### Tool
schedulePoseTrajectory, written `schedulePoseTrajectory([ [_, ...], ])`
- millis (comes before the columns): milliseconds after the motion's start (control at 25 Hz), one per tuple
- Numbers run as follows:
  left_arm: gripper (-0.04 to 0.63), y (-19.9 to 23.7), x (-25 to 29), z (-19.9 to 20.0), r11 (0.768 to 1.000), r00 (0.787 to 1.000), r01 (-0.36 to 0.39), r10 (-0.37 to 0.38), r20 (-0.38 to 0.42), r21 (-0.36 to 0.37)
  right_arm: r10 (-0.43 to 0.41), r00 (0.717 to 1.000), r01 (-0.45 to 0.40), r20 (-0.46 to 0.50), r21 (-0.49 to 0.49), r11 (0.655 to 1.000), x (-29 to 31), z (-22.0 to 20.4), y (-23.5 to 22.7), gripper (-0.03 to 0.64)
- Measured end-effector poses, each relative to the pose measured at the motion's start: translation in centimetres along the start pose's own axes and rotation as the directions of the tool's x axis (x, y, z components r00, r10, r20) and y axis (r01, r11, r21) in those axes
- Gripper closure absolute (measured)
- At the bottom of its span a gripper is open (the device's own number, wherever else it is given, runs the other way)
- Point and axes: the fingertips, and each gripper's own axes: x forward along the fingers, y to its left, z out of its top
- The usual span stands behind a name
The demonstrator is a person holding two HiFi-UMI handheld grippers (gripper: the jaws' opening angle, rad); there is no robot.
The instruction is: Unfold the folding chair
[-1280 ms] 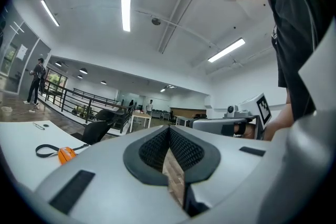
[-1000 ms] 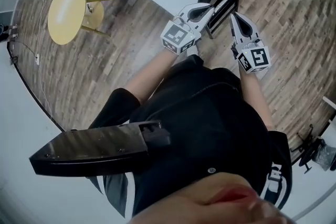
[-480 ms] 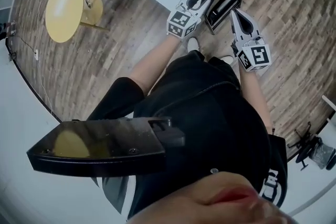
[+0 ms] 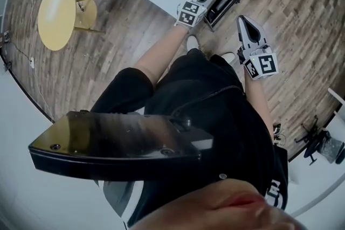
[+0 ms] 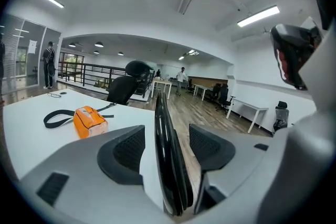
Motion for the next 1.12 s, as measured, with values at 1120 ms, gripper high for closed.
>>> schedulePoseTrajectory([
  [1120, 0.481, 0.3, 4.3, -2.0, 1.0, 0.991, -0.007, 0.01, -0.131, 0.023, -0.211, 0.977, 0.212, -0.026, 0.129, 0.969, -4.1, -2.3, -4.6, 0.609],
])
